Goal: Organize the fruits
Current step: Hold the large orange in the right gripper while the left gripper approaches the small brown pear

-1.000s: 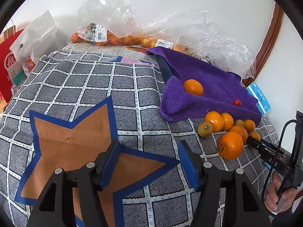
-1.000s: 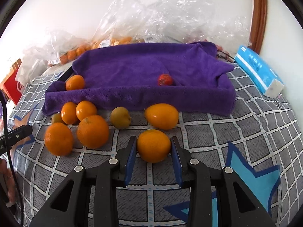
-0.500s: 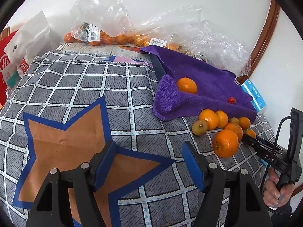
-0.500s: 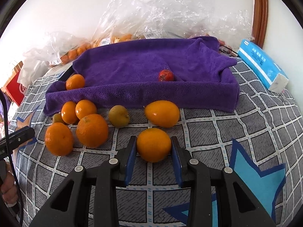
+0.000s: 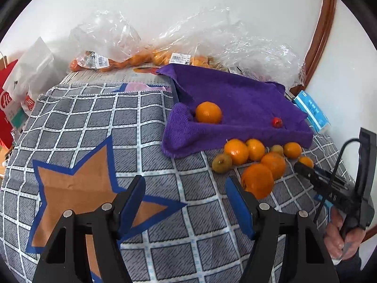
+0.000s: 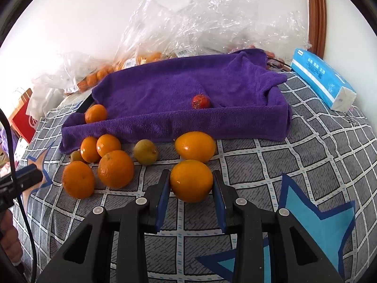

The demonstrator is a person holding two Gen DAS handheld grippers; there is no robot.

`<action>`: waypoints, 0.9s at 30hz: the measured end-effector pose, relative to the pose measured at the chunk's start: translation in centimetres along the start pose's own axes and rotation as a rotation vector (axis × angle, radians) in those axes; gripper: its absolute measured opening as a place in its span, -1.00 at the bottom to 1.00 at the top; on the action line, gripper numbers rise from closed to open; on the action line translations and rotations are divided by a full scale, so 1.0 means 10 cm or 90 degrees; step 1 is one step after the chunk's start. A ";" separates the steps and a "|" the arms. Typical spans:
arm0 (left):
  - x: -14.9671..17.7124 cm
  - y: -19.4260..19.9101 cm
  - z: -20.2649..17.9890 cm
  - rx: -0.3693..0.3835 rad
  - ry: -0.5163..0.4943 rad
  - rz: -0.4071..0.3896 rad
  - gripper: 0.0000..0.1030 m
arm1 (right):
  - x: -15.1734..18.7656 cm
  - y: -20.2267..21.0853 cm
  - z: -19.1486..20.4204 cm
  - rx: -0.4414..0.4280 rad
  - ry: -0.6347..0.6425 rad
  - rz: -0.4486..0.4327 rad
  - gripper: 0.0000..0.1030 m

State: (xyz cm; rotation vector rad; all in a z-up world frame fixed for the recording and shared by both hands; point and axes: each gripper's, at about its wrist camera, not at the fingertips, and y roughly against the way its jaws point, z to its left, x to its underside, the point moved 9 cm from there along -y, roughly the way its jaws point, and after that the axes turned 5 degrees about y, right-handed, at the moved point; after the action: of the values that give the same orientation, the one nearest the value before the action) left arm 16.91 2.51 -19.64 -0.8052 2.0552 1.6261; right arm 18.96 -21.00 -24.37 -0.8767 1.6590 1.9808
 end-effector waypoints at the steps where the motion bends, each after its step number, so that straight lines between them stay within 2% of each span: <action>1: -0.02 -0.05 -0.03 -0.001 -0.003 0.005 0.31 | 0.00 0.00 0.00 0.000 0.001 0.000 -0.33; 6: 0.02 -0.24 -0.11 0.012 -0.005 0.027 0.31 | 0.00 -0.01 0.02 0.000 0.005 0.003 -0.33; 8: 0.04 -0.30 -0.11 0.009 -0.007 0.028 0.31 | 0.00 -0.02 0.02 -0.004 0.005 0.004 -0.33; 13: 0.03 -0.36 -0.15 0.043 0.013 0.020 0.30 | -0.01 -0.02 0.02 0.001 0.008 0.005 -0.33; 16: 0.05 -0.36 -0.21 0.052 0.006 0.012 0.15 | 0.00 -0.04 0.04 0.004 0.017 0.010 -0.33; 17: 0.07 -0.36 -0.23 0.042 -0.006 0.009 -0.02 | 0.01 -0.05 0.05 0.003 0.021 0.014 -0.33; 18: 0.07 -0.37 -0.23 0.034 -0.014 0.008 -0.27 | 0.01 -0.06 0.06 0.003 0.023 0.016 -0.33; 20: 0.10 -0.38 -0.28 0.049 -0.024 0.019 -0.45 | 0.01 -0.06 0.07 0.004 0.027 0.016 -0.33; 23: 0.08 -0.38 -0.24 0.052 -0.012 0.018 -0.62 | 0.01 -0.06 0.06 0.004 0.025 0.014 -0.33; 27: 0.01 -0.35 -0.05 0.052 0.045 0.003 -0.63 | 0.01 -0.06 0.03 0.002 0.017 0.013 -0.33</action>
State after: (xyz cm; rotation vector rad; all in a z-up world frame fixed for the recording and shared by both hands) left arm 19.14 1.41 -22.21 -0.8412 2.1581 1.5257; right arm 19.23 -20.55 -24.81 -0.8922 1.6927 1.9873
